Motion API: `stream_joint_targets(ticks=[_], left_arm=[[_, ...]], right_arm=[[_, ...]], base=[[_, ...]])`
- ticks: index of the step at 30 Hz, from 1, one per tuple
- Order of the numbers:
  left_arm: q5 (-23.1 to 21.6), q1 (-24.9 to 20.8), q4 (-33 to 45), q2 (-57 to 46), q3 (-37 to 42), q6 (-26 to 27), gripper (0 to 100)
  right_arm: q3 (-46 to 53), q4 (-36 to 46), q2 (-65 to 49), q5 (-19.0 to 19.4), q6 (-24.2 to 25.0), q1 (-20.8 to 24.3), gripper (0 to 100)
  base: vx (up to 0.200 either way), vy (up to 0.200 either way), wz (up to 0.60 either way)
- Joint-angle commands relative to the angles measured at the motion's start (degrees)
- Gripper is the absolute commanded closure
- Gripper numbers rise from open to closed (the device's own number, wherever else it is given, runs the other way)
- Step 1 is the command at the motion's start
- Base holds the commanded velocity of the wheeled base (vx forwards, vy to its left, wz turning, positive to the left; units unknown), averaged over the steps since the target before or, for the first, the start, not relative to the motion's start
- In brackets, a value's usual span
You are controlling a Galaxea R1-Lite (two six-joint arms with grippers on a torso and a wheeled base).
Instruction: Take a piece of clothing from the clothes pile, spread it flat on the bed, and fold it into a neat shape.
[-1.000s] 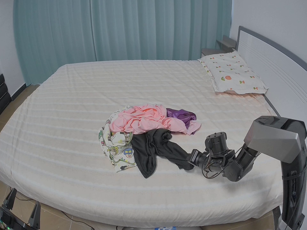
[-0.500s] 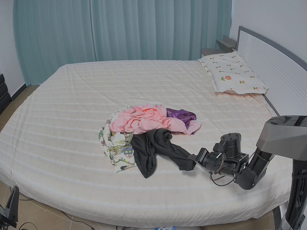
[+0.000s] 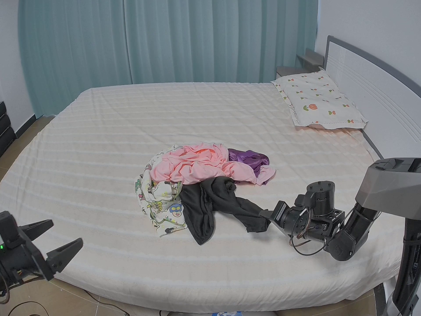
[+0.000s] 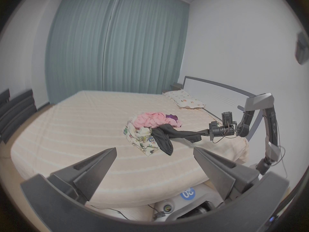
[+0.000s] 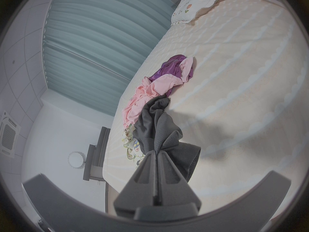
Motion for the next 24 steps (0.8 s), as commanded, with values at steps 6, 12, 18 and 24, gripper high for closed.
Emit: stream_joint_targets(ticks=[6, 12, 18, 24], left_arm=[[14.24, -19.53, -24.14, 59.11, -12.54, -24.53, 0], [16.61, -24.71, -23.78, 71.33, -23.44, -31.13, 0], [19.87, -26.21, -23.96, 79.24, -30.03, -32.62, 0], [19.95, -27.35, -21.15, 82.23, -36.8, -37.19, 0]], right_arm=[[0.32, -0.51, -0.27, -0.05, -0.49, 0.07, 100], [0.49, -0.59, -0.27, -0.58, -0.49, -0.2, 100], [0.49, -0.59, -0.1, -0.58, -0.4, -0.28, 100], [0.32, -0.59, 0.08, -0.66, -0.4, -0.46, 100]], base=[[0.0, 0.0, 0.0], [0.0, 0.0, 0.0], [0.0, 0.0, 0.0], [0.0, 0.0, 0.0]])
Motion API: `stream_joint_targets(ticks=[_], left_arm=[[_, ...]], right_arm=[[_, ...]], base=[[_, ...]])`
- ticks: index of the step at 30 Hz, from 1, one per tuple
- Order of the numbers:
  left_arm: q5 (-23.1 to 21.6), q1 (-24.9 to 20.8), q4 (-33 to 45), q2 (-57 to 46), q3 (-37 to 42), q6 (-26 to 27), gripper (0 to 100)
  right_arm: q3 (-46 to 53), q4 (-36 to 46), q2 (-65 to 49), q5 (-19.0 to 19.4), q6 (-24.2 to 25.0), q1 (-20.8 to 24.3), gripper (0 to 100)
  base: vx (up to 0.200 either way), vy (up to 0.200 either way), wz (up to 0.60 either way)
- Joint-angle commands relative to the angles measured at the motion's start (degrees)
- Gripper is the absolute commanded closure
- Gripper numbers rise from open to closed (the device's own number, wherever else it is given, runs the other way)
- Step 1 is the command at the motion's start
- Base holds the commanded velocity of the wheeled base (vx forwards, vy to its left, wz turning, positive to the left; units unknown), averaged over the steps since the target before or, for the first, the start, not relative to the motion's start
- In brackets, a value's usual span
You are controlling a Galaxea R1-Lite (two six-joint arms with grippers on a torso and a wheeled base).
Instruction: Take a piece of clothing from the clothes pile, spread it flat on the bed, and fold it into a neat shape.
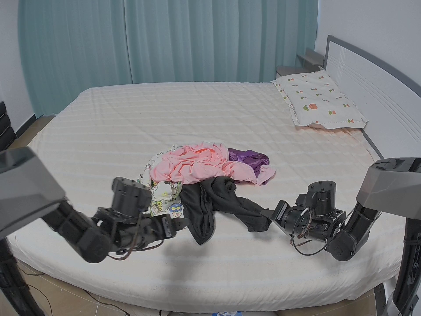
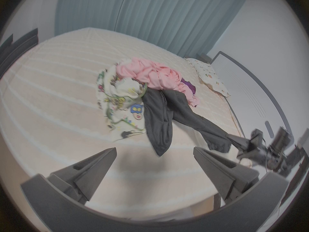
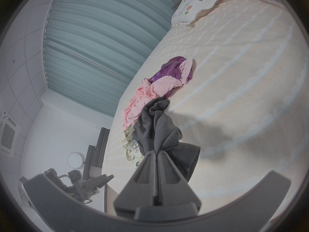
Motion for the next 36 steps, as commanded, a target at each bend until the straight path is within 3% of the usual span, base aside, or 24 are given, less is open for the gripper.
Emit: stream_joint_targets(ticks=[1, 15, 25, 36], left_arm=[[3.05, -5.49, 0.81, 14.86, -11.71, -5.9, 0], [7.71, -6.1, 1.16, 21.54, -19.45, -6.69, 0], [13.77, -6.1, 3.01, 26.11, -27.09, -6.69, 0], [15.27, -6.1, 4.15, 28.58, -30.52, -6.69, 0]], right_arm=[[-0.1, -0.08, 0.5, -0.14, -0.02, -0.22, 100], [-0.45, -0.17, 1.2, -0.84, -0.02, -0.22, 100], [-0.71, -0.96, 2.34, -0.93, -0.02, -0.22, 100], [-0.36, -2.54, 2.96, -0.93, -0.11, -0.04, 100]], base=[[0.0, 0.0, 0.0], [0.0, 0.0, 0.0], [0.0, 0.0, 0.0], [0.0, 0.0, 0.0]])
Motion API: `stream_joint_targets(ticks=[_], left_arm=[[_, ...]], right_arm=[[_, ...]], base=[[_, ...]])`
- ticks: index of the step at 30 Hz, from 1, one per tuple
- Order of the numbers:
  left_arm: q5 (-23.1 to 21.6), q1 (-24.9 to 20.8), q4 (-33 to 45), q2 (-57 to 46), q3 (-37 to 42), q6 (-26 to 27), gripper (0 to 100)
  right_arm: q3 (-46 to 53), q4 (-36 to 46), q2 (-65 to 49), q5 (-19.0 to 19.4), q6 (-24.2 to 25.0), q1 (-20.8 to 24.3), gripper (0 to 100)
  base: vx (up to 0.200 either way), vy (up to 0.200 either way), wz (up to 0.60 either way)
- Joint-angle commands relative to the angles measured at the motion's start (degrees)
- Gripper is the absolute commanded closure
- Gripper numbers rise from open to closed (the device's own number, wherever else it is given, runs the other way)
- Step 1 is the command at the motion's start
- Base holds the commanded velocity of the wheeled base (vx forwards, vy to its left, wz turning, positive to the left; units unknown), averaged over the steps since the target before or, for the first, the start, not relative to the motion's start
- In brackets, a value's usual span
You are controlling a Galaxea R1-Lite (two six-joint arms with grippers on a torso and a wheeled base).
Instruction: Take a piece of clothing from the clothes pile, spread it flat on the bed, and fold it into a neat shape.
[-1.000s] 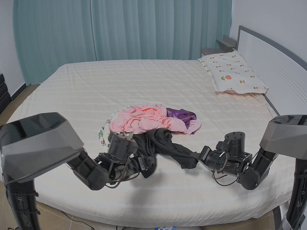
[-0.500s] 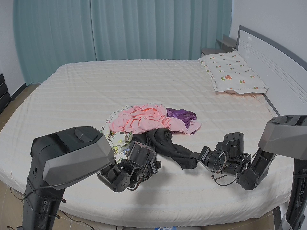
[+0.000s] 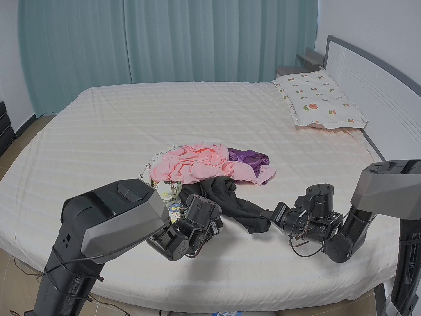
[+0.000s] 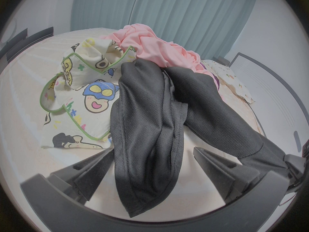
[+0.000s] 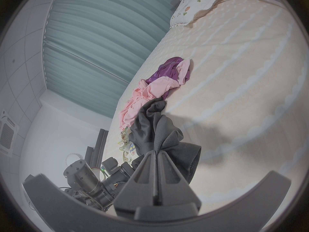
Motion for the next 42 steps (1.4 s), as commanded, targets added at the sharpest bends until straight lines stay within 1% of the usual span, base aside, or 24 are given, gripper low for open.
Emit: stream_joint_targets(ticks=[1, 3, 6, 7, 9, 10, 12, 17, 18, 20, 24, 25, 27, 28, 29, 30, 34, 36, 37, 38, 40, 41, 42], left_arm=[[-0.03, 0.28, 0.46, 0.51, -0.71, -0.03, 0], [-0.03, 0.37, 0.55, 0.42, -0.8, -0.12, 0], [-0.03, 0.54, 1.95, 0.16, -0.36, -1.79, 0], [0.05, 0.54, 2.04, 0.16, -0.36, -1.88, 100], [0.05, 0.54, 2.04, 0.16, -0.36, -1.88, 100], [0.05, 0.63, 2.3, -0.63, 0.0, -3.46, 100], [0.05, 0.98, 2.22, -2.21, 1.23, -3.99, 100], [-0.12, 2.04, 2.04, -5.9, 4.21, -5.48, 100], [-0.12, 2.57, 1.95, -8.72, 6.06, -6.89, 100], [-0.82, 2.92, 1.78, -12.67, 8.52, -8.12, 100], [-2.14, 3.88, 1.6, -19.79, 12.21, -8.82, 100], [-2.85, 4.15, 1.6, -23.57, 13.79, -9.26, 100], [-3.99, 4.5, 1.6, -28.4, 15.82, -10.31, 100], [-4.34, 4.5, 1.6, -29.19, 16.08, -10.4, 100], [-5.31, 4.94, 1.42, -33.41, 17.84, -11.19, 100], [-5.13, 5.2, 1.25, -35.08, 18.54, -11.19, 100], [-5.48, 7.14, -4.46, -45.37, 24.43, -11.37, 100], [-5.48, 7.31, -6.84, -48.0, 26.63, -11.19, 100], [-5.39, 7.31, -9.91, -51.25, 28.91, -11.19, 100], [-5.31, 7.22, -11.32, -53.19, 30.23, -11.11, 100], [-5.39, 7.22, -12.11, -56.97, 32.87, -11.11, 100], [-5.39, 7.22, -12.11, -56.97, 32.87, -11.11, 100], [-5.57, 7.05, -12.11, -59.78, 35.42, -11.19, 100]], right_arm=[[0.09, -0.02, 0.35, 0.01, -0.02, 0.13, 100], [0.09, -0.02, 0.27, 0.01, -0.02, 0.13, 100], [0.09, -0.02, 0.27, 0.1, -0.02, 0.13, 100], [0.09, -0.02, 0.35, 0.1, 0.07, 0.13, 100], [0.09, -0.02, 0.35, 0.1, 0.07, 0.13, 100], [0.27, -0.11, 0.18, 0.1, 0.07, 0.22, 100], [0.36, -0.19, 0.09, 0.1, 0.15, 0.22, 100], [1.24, -2.92, 0.0, 0.1, 0.24, 0.57, 100], [2.47, -6.08, -0.35, 0.1, 0.15, 0.66, 100], [3.78, -9.69, -0.79, 0.1, 0.07, 0.84, 100], [6.33, -15.75, -3.51, 0.18, -0.02, 0.92, 100], [7.3, -18.04, -5.54, 0.1, -0.02, 0.92, 100], [8.27, -20.06, -8.96, 0.1, -0.11, 0.66, 100], [8.35, -20.06, -9.58, 0.1, -0.11, 0.57, 100], [8.62, -20.06, -13.71, 0.1, -0.64, -0.04, 100], [8.79, -20.06, -15.55, 0.1, -0.9, -0.31, 100], [10.46, -20.06, -27.24, 0.36, -2.48, -1.98, 100], [10.82, -20.06, -30.58, 0.62, -2.75, -2.15, 100], [10.9, -20.06, -34.28, 0.62, -3.1, -2.15, 100], [10.9, -20.06, -36.3, 0.62, -3.27, -2.15, 100], [11.25, -19.53, -39.02, 0.71, -3.89, -2.06, 100], [11.25, -19.53, -39.02, 0.71, -3.89, -2.06, 100], [11.43, -18.21, -39.81, 0.89, -4.77, -2.15, 100]], base=[[0.0, 0.0, 0.0], [0.0, 0.0, 0.0], [0.0, 0.0, 0.0], [0.0, 0.0, 0.0], [0.0, 0.0, 0.0], [0.0, 0.0, 0.0], [0.0, 0.0, 0.0], [0.0, 0.0, 0.0], [0.0, 0.0, 0.0], [0.0, 0.0, 0.0], [0.0, 0.0, 0.0], [0.0, 0.0, 0.0], [0.0, 0.0, 0.0], [0.0, 0.0, 0.0], [0.0, 0.0, 0.0], [0.0, 0.0, 0.0], [0.0, 0.0, 0.0], [0.0, 0.0, 0.0], [0.0, 0.0, 0.0], [0.0, 0.0, 0.0], [0.0, 0.0, 0.0], [0.0, 0.0, 0.0], [0.0, 0.0, 0.0]])
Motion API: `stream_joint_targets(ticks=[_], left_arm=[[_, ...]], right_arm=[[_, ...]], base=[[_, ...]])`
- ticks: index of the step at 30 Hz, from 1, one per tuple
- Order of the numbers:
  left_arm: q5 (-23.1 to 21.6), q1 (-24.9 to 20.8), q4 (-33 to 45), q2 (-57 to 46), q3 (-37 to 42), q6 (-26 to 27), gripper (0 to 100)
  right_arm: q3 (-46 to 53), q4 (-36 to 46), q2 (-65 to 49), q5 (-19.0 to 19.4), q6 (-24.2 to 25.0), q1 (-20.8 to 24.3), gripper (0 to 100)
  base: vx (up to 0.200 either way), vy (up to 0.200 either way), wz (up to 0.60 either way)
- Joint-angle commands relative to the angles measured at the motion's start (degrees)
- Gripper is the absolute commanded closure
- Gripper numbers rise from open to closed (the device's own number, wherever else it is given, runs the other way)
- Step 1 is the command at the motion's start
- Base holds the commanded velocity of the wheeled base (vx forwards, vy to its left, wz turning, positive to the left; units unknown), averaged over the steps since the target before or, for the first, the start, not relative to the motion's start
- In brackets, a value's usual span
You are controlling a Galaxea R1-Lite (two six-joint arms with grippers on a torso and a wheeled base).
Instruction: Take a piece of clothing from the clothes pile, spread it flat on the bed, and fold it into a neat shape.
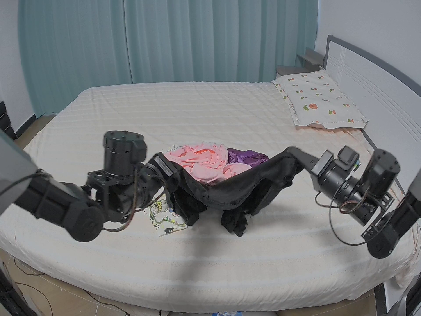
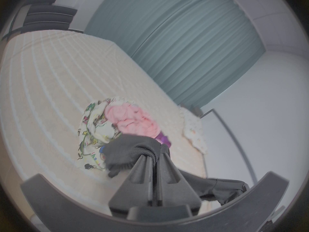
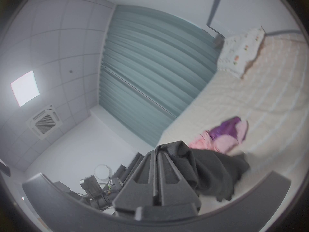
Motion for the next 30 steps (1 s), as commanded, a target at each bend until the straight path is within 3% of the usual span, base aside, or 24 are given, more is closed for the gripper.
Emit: stream_joint_targets(ticks=[1, 8, 12, 19, 26, 30], left_arm=[[-0.6, 0.86, -4.27, -16.51, 10.07, -0.37, 100], [-1.83, 0.59, -4.45, -13.52, 11.91, -0.54, 100], [-1.83, -1.43, -4.54, -6.05, 11.74, -2.74, 100], [-2.62, -6.53, -4.36, -1.92, 12.0, -5.91, 100], [-2.62, -6.44, -4.27, -2.01, 12.0, -6.61, 100], [-2.62, -6.44, -4.27, -2.01, 12.09, -7.05, 100]], right_arm=[[1.82, 1.33, -13.92, 0.52, -2.13, -0.86, 100], [3.05, 2.2, -9.08, 0.7, -2.39, 0.19, 100], [4.11, 1.59, -2.05, 0.7, -2.21, 3.45, 100], [5.52, -0.78, 4.1, -0.18, -2.13, 10.74, 100], [5.34, -0.87, 2.96, -0.35, -2.21, 9.95, 100], [5.52, -0.87, 1.99, -0.35, -2.21, 9.95, 100]], base=[[0.0, 0.0, 0.0], [0.0, 0.0, 0.0], [0.0, 0.0, 0.0], [0.0, 0.0, 0.0], [0.0, 0.0, 0.0], [-0.2, 0.0, 0.0]])
